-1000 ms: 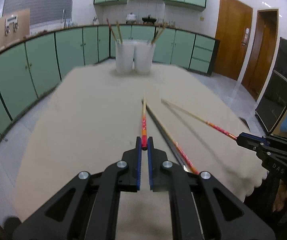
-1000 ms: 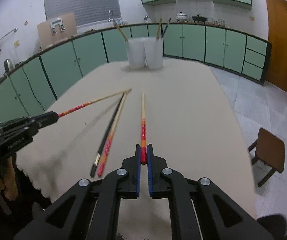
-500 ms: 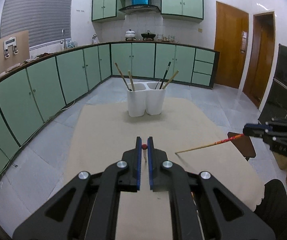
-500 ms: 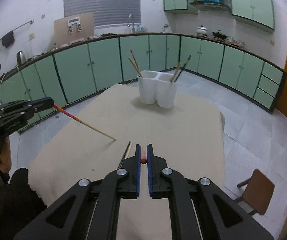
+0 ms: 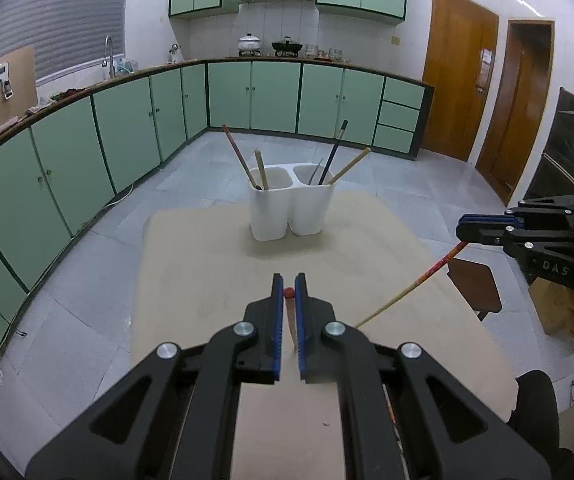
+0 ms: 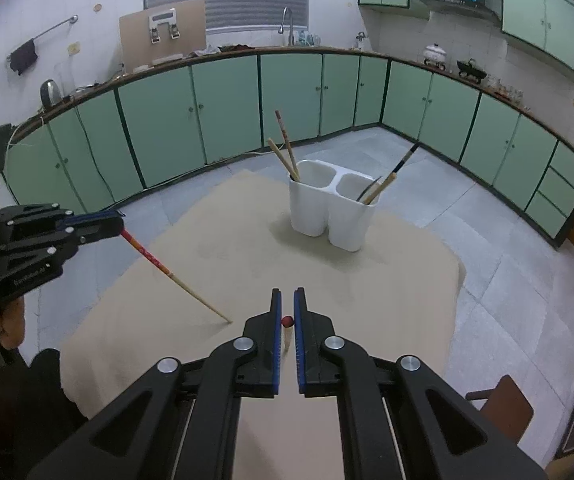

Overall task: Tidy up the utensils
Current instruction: 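Lift and carry both red-patterned chopsticks upright toward the white holder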

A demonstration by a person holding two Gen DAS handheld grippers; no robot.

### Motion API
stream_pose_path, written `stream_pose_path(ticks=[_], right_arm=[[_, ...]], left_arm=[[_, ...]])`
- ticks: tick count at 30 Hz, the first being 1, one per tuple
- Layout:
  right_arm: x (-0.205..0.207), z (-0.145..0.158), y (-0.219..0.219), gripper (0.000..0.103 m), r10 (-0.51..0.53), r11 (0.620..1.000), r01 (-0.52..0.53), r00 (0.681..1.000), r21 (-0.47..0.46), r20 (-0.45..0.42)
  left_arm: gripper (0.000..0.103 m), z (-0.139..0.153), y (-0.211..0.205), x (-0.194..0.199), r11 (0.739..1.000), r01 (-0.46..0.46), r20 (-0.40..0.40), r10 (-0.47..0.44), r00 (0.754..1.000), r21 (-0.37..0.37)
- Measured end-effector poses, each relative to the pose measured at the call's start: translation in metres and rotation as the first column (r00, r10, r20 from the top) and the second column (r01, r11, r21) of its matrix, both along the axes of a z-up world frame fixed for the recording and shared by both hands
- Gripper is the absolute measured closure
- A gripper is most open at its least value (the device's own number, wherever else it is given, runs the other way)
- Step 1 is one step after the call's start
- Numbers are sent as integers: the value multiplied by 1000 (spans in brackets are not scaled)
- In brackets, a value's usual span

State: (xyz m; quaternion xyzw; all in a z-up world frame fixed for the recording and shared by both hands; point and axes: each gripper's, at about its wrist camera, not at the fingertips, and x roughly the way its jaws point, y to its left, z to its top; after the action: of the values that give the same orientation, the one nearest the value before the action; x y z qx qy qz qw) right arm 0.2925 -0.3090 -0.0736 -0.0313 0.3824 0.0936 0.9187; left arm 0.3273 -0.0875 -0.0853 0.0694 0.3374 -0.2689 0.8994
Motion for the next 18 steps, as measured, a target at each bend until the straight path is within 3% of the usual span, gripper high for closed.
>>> stream_pose_path(ticks=[7,18], right_arm=[[37,13,-13,97,-25,999,26,999,37,-44],[48,33,-18,97,-27,999,28,999,20,-42]], left_arm=[[98,11,-10,32,1000,-1,-35,1,999,17],[98,23,-17,44,1000,1,-48,1,999,31]])
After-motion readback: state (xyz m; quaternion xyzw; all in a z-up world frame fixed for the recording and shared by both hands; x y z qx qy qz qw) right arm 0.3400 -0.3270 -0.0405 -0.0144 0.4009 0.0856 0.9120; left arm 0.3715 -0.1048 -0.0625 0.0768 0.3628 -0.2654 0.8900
